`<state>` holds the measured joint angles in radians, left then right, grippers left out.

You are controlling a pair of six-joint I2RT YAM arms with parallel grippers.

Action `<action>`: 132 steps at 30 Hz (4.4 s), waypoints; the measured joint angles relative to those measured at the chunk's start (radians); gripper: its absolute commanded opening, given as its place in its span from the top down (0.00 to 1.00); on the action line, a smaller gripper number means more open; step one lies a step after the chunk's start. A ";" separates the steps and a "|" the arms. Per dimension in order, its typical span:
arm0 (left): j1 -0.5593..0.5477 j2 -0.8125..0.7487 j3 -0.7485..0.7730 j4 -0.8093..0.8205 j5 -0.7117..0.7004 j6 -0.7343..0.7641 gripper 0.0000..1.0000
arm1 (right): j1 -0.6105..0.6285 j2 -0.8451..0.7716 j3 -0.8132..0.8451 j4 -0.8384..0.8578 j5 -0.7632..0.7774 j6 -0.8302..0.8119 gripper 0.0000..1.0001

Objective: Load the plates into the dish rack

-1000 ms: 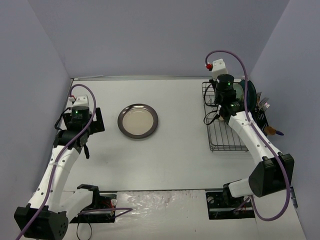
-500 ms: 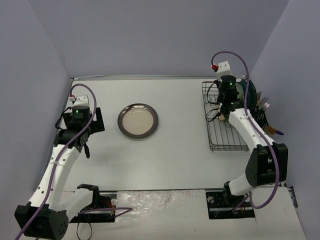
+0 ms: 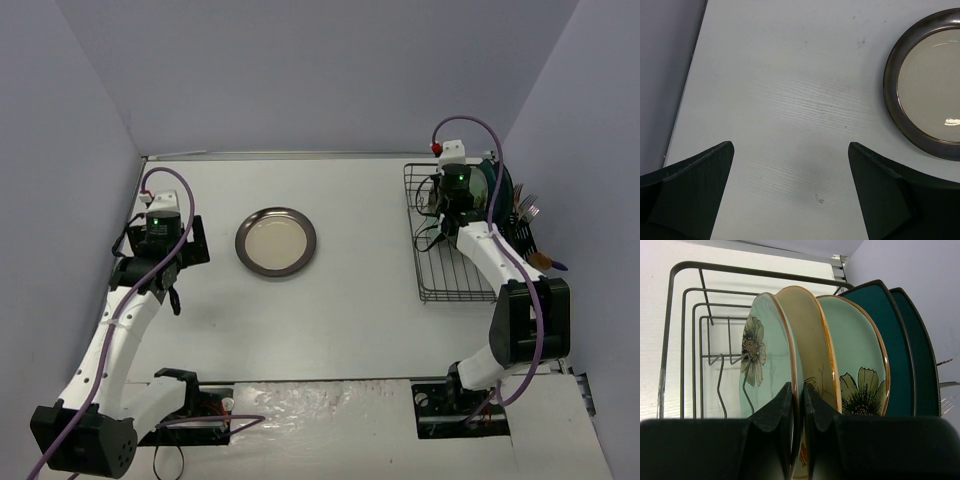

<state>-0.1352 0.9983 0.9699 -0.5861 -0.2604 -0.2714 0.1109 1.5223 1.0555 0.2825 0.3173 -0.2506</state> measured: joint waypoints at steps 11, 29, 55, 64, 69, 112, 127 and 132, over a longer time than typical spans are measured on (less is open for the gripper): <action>0.000 0.010 0.000 0.000 0.001 0.000 0.03 | -0.005 -0.002 -0.009 0.058 -0.017 0.087 0.42; 0.082 0.104 -0.062 0.088 0.228 -0.194 0.03 | 0.013 -0.398 0.003 0.008 -0.433 0.388 0.00; 0.051 0.678 -0.187 0.887 0.597 -0.571 0.33 | 0.107 -0.460 -0.295 0.240 -0.859 0.721 0.00; 0.029 0.736 -0.183 0.964 0.601 -0.561 0.70 | 0.114 -0.460 -0.297 0.242 -0.872 0.719 0.00; 0.024 0.742 -0.208 0.983 0.599 -0.554 0.96 | 0.116 -0.459 -0.304 0.245 -0.876 0.718 0.00; 0.003 -0.058 -0.282 0.653 0.751 -0.633 1.00 | 0.345 0.050 -0.178 0.339 -1.096 0.823 0.17; 0.004 -0.058 -0.298 0.708 0.781 -0.659 1.00 | 0.349 0.095 -0.167 0.430 -1.137 0.896 0.94; 0.005 -0.059 -0.312 0.711 0.783 -0.647 0.90 | 0.349 0.075 -0.163 0.394 -1.116 0.905 1.00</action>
<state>-0.1299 0.9394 0.6576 0.1248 0.5230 -0.9184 0.4599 1.5973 0.8925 0.6768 -0.7985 0.6546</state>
